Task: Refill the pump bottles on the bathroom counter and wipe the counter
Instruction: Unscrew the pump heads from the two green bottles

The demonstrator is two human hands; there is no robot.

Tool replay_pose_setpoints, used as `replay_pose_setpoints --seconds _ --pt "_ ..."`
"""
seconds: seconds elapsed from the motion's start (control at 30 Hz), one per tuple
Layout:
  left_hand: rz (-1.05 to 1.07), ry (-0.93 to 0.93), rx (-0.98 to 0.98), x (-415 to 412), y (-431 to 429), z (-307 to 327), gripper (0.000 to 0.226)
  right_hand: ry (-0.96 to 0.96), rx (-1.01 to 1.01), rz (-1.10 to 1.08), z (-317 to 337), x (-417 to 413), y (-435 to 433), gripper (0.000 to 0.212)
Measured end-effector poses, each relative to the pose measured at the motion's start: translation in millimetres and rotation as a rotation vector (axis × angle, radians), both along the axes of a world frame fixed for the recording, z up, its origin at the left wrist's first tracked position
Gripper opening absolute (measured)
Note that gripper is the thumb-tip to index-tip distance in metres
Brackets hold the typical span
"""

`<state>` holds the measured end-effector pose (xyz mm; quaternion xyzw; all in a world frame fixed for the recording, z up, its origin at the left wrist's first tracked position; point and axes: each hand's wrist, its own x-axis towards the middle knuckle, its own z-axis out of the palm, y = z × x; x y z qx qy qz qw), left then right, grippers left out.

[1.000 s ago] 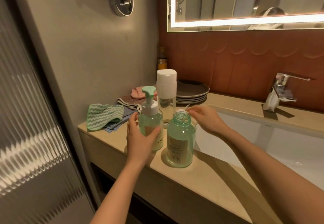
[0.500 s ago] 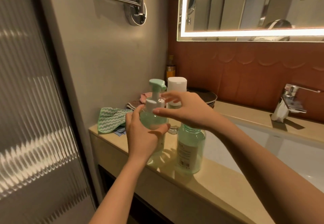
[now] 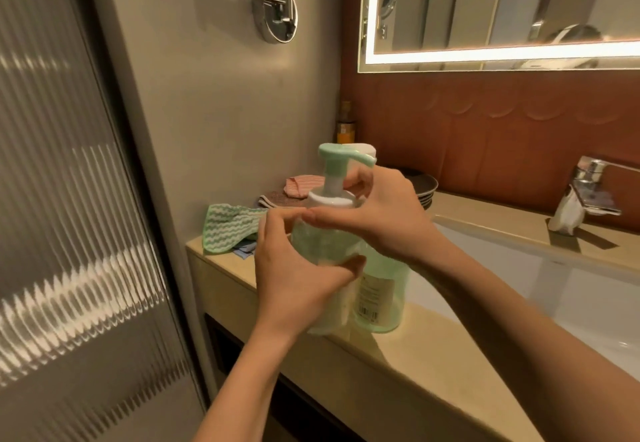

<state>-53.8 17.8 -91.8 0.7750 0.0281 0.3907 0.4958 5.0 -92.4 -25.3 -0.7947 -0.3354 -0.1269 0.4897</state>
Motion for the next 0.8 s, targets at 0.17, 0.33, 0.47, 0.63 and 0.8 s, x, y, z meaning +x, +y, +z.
replay_pose_setpoints --seconds 0.17,0.33,0.47,0.63,0.8 --pt "-0.165 0.046 -0.079 -6 -2 -1 0.074 0.218 0.010 0.372 3 -1 -21 0.032" --pt "-0.241 0.005 -0.140 -14 -15 2 0.072 0.160 0.033 0.300 0 -16 -19 0.047" --pt "-0.261 0.027 -0.144 -19 -32 -4 0.072 0.109 0.115 0.107 -10 -20 -25 0.069" --pt "-0.247 0.102 -0.161 -19 -57 -19 0.068 0.194 0.113 0.166 -22 -13 -54 0.059" --pt "-0.278 0.159 -0.183 -14 -88 -37 0.075 0.275 0.004 0.327 -29 -4 -93 0.041"
